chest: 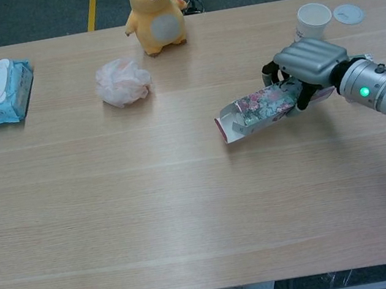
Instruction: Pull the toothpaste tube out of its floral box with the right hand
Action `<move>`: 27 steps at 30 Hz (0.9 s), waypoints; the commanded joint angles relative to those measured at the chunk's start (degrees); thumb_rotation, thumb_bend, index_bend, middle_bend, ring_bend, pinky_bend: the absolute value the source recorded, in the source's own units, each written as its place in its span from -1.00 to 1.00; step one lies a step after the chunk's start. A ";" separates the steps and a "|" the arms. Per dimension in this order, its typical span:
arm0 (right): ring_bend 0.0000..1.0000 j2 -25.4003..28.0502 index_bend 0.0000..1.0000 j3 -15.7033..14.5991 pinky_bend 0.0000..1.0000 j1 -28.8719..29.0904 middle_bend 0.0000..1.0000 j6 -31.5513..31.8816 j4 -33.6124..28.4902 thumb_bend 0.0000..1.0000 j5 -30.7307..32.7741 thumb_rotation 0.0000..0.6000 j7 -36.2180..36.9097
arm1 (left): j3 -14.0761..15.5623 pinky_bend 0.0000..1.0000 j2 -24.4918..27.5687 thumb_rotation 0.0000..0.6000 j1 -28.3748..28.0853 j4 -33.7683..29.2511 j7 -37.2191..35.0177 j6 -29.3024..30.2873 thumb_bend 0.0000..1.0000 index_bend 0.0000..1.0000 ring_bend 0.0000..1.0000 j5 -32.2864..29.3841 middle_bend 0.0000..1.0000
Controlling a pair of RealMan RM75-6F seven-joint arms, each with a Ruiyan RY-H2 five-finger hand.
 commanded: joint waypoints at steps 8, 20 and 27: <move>-0.10 18.77 0.26 0.26 -0.11 -1.87 0.17 3.70 -20.59 -0.93 5.78 1.00 -11.49 | -0.33 0.06 -0.16 1.00 -0.38 -1.27 1.30 0.29 -0.86 -0.02 -0.26 0.54 -0.26; -0.10 26.14 0.26 -3.05 -0.11 3.57 0.17 2.58 -32.39 -0.91 21.54 1.00 -32.58 | -0.42 0.06 -0.45 1.00 -0.78 -2.15 2.28 0.00 -0.86 -0.02 -0.26 0.68 -0.26; -0.08 27.86 0.27 -6.21 -0.11 10.66 0.18 6.63 -40.12 -0.90 37.38 1.00 -47.40 | -0.36 0.06 -0.42 1.00 -0.63 -1.87 1.90 0.00 -0.87 -0.02 -0.26 0.45 -0.26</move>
